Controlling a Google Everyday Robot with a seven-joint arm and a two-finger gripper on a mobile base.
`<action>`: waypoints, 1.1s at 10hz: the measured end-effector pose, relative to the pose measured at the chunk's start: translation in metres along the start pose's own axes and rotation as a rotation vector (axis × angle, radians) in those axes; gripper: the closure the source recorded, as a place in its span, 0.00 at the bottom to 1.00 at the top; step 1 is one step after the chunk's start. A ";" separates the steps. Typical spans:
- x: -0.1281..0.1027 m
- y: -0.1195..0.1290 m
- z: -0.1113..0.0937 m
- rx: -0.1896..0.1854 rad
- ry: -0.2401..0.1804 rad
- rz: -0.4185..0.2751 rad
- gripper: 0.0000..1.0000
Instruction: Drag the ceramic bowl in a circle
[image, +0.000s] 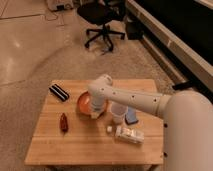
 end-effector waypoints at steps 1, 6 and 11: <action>-0.009 0.009 0.001 -0.004 -0.011 0.015 1.00; 0.012 0.061 0.008 -0.030 -0.027 -0.028 1.00; 0.094 0.058 0.014 -0.021 0.037 -0.193 1.00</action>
